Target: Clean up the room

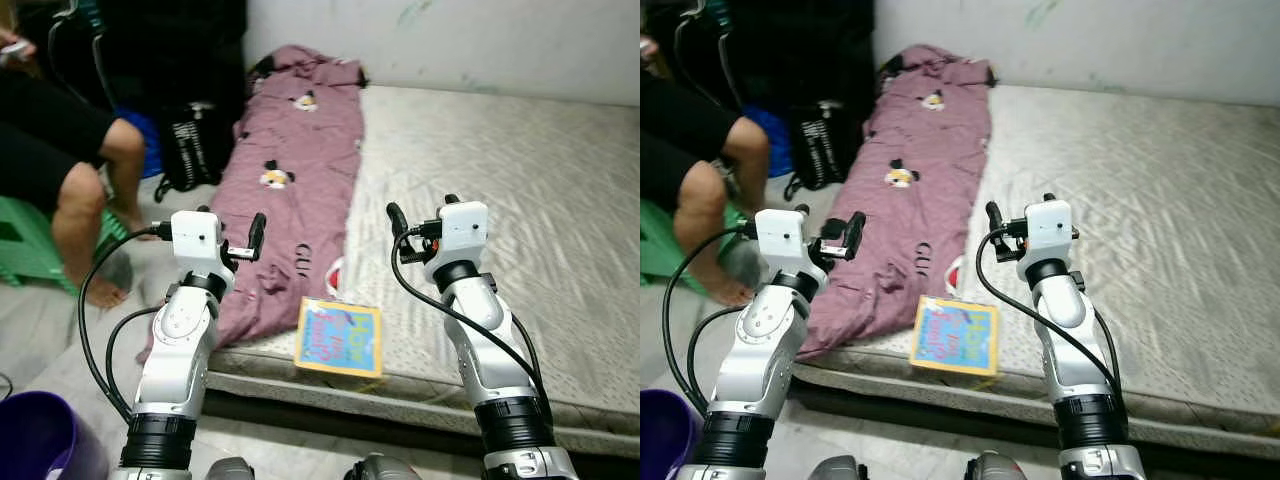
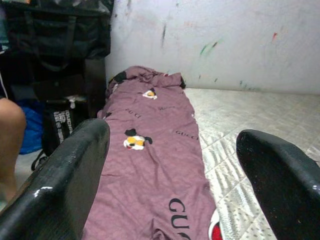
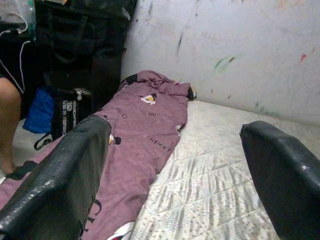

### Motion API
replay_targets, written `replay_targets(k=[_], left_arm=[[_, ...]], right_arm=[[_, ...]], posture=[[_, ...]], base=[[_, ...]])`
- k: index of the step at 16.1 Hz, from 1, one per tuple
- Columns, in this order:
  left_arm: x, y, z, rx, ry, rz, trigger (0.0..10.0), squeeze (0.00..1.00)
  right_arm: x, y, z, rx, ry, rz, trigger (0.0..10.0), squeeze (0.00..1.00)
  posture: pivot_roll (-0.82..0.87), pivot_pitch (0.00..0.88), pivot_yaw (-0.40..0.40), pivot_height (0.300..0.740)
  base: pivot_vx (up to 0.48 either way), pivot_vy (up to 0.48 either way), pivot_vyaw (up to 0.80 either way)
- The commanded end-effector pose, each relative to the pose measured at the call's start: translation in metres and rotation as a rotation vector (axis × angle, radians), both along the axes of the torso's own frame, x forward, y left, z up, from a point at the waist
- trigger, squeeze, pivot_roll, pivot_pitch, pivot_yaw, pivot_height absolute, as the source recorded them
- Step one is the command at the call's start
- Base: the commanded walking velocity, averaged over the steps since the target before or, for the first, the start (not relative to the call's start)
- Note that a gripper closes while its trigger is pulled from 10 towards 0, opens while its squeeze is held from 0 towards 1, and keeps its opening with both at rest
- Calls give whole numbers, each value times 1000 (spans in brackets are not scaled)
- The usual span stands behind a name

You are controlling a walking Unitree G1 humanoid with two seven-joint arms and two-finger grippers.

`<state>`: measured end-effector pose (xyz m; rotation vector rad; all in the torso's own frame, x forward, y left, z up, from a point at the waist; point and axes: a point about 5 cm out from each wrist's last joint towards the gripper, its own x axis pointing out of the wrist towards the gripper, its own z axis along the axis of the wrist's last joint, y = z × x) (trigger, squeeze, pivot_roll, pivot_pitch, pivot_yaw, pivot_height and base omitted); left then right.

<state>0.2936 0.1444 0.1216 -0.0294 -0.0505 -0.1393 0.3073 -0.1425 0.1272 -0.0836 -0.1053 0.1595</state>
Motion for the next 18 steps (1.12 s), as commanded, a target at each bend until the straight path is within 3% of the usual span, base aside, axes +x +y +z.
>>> replay_targets(k=[1,18], left_arm=[[1,8,1,8,-1,26,10000,0],[1,8,1,9,0,26,10000,0]], right_arm=[[1,7,2,15,-3,15,10000,0],[2,5,1,26,5,6,10000,0]], posture=[[-13,0,-28,740],[-15,0,-27,740]], base=[[0,0,0],[0,0,0]])
